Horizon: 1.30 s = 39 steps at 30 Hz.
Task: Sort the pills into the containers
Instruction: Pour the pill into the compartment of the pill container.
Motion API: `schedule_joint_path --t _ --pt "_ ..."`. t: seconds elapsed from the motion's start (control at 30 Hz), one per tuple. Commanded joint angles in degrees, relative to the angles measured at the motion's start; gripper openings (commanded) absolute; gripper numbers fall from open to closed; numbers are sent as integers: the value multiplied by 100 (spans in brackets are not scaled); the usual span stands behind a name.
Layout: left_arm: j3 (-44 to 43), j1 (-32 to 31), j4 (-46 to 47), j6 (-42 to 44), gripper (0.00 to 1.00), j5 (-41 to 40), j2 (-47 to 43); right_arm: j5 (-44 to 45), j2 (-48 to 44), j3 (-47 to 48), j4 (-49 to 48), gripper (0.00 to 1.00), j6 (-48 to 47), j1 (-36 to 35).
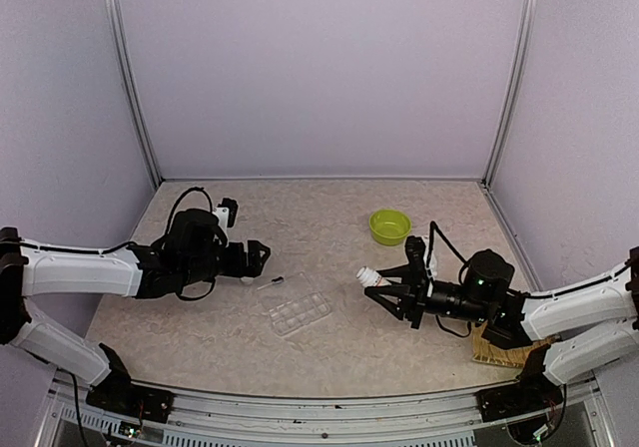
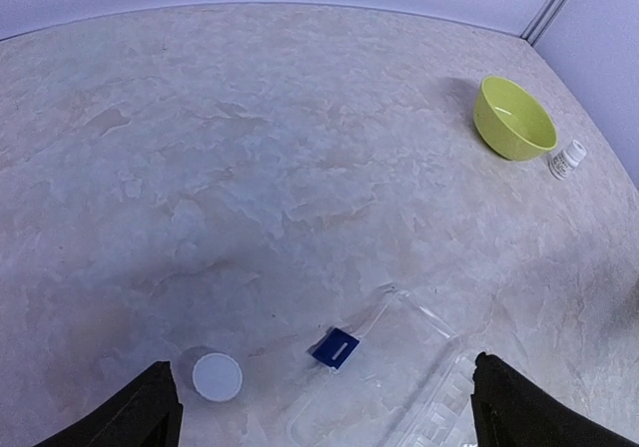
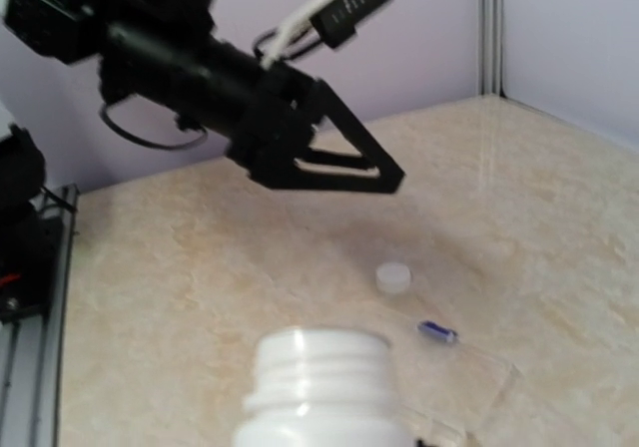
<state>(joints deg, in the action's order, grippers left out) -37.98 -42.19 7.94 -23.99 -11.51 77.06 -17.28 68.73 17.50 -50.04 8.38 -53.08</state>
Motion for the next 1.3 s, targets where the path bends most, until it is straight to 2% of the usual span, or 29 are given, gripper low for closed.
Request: schedule_joint_path --t 0.0,0.27,0.6,1.27 --pt "204 -19 540 213 99 300 68 212 549 -65 -847 0 3 -35" --pt "592 -17 1093 470 99 460 -64 499 1754 13 -1811 0 67 -32" --pt "1006 -8 1754 643 99 705 -86 323 3001 518 -2209 5 146 -35" --pt "1273 87 2283 599 99 792 122 156 3742 1008 -1763 3 112 -32"
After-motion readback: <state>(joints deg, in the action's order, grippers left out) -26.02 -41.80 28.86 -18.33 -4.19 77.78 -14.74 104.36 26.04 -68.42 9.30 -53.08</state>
